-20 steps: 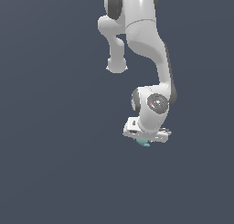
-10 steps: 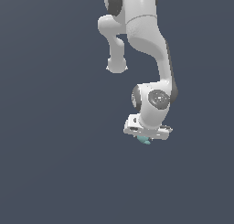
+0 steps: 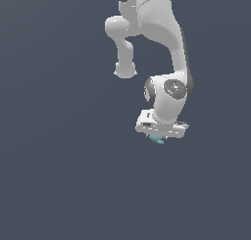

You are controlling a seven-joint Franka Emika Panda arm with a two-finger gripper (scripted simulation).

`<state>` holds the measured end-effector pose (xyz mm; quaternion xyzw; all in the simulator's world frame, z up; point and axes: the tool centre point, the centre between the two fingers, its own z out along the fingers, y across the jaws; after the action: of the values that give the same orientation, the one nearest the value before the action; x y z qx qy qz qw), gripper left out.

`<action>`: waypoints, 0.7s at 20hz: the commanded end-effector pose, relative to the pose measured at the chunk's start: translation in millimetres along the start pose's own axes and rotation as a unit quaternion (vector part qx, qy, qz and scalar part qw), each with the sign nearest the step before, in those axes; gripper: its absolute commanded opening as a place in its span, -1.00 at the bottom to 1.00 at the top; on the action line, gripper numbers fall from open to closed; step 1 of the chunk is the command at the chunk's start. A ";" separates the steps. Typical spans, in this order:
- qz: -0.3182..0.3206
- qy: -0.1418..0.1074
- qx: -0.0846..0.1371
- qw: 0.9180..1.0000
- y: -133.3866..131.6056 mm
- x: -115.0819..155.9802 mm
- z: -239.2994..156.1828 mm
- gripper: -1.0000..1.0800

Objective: Pick up the object and move it to a goal position.

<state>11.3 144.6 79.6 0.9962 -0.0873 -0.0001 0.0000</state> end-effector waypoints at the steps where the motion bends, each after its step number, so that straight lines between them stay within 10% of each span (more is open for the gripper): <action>1: 0.000 0.000 0.000 1.000 -2.5 -15.2 -13.7 -1.00; 14: 0.000 0.000 0.000 1.000 -16.0 -97.8 -88.6 -1.00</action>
<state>-73.9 174.7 160.7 0.9962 -0.0868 0.0003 -0.0001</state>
